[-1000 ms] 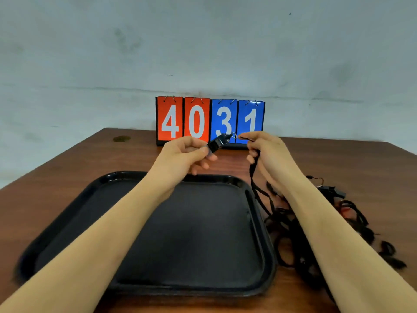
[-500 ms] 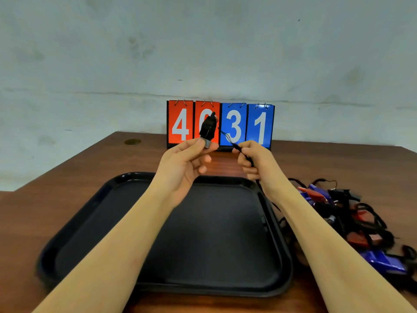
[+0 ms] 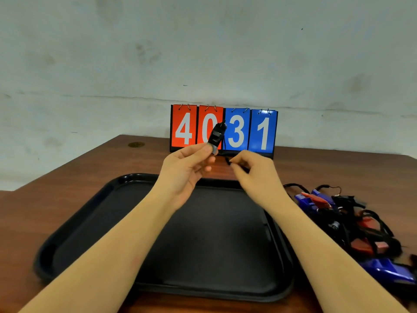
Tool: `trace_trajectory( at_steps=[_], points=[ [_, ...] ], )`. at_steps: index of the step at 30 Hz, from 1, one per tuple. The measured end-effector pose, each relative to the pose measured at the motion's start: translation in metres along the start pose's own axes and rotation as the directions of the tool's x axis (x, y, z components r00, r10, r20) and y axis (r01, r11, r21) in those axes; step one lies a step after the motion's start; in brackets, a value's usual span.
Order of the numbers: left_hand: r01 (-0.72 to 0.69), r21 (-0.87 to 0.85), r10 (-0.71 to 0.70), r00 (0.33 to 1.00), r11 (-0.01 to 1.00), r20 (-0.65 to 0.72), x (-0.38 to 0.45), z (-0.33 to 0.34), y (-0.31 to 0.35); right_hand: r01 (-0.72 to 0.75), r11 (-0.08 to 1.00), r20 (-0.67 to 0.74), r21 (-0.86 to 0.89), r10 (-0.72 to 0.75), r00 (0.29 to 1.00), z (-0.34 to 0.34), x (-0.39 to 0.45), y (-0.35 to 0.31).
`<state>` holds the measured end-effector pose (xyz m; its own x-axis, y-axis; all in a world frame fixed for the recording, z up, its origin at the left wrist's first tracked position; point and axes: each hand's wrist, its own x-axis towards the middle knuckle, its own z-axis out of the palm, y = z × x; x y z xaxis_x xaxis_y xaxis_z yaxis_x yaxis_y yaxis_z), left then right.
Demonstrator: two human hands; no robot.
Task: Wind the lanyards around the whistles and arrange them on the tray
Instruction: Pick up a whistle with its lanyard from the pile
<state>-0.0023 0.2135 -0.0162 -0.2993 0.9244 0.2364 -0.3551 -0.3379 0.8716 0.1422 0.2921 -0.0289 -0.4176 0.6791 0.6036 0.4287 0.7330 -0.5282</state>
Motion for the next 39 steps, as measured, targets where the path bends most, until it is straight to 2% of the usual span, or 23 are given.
trace_trajectory(
  at_steps=[3,5,8,10,13,18,21,24,26,29,34,36,39],
  points=[
    [-0.083,0.183,0.106,0.987,0.980,-0.121,-0.003,0.001,-0.003,0.153,0.966,0.143,-0.209,-0.125,0.982,0.006,-0.003,-0.003],
    [-0.115,0.338,0.179,0.970,0.934,-0.164,-0.002,0.002,-0.005,0.235,0.946,0.197,-0.222,-0.193,0.961,0.006,-0.005,-0.007],
    [-0.157,0.525,0.279,0.946,0.836,-0.162,-0.002,-0.001,-0.008,0.305,0.942,0.209,-0.140,-0.273,0.939,0.004,-0.008,-0.012],
    [-0.176,0.628,0.320,0.939,0.758,-0.123,-0.001,-0.003,-0.009,0.346,0.932,0.190,-0.108,-0.323,0.927,0.003,-0.010,-0.014],
    [-0.206,0.699,0.324,0.945,0.685,-0.040,-0.002,-0.003,-0.011,0.459,0.872,0.102,-0.172,-0.448,0.888,0.001,-0.009,-0.014],
    [-0.287,0.796,0.291,0.945,0.532,0.146,-0.004,-0.003,-0.014,0.461,0.858,-0.057,-0.224,-0.484,0.873,-0.007,-0.005,-0.009],
    [-0.290,0.801,0.257,0.950,0.524,0.176,-0.005,-0.001,-0.017,0.383,0.912,-0.072,-0.147,-0.396,0.915,-0.007,-0.004,-0.007],
    [-0.248,0.762,0.239,0.963,0.599,0.125,-0.004,0.000,-0.016,0.190,0.980,-0.066,0.062,-0.186,0.980,-0.010,-0.006,-0.009],
    [-0.238,0.754,0.219,0.967,0.612,0.128,-0.005,0.001,-0.015,0.090,0.980,-0.056,0.177,-0.081,0.995,-0.011,-0.006,-0.011],
    [-0.229,0.768,0.167,0.973,0.598,0.159,-0.007,0.002,-0.014,0.007,0.955,-0.022,0.298,-0.001,1.000,-0.015,-0.007,-0.011],
    [-0.257,0.708,0.143,0.965,0.657,0.218,-0.009,0.002,-0.010,-0.147,0.869,0.074,0.472,0.126,0.989,-0.023,-0.006,-0.009],
    [-0.268,0.658,0.155,0.962,0.704,0.226,-0.010,0.003,-0.008,-0.189,0.824,0.083,0.535,0.172,0.982,-0.024,-0.005,-0.008],
    [-0.247,0.506,0.181,0.967,0.826,0.177,-0.009,0.004,-0.006,-0.229,0.779,0.070,0.584,0.233,0.970,-0.022,-0.003,-0.010]
  ],
)
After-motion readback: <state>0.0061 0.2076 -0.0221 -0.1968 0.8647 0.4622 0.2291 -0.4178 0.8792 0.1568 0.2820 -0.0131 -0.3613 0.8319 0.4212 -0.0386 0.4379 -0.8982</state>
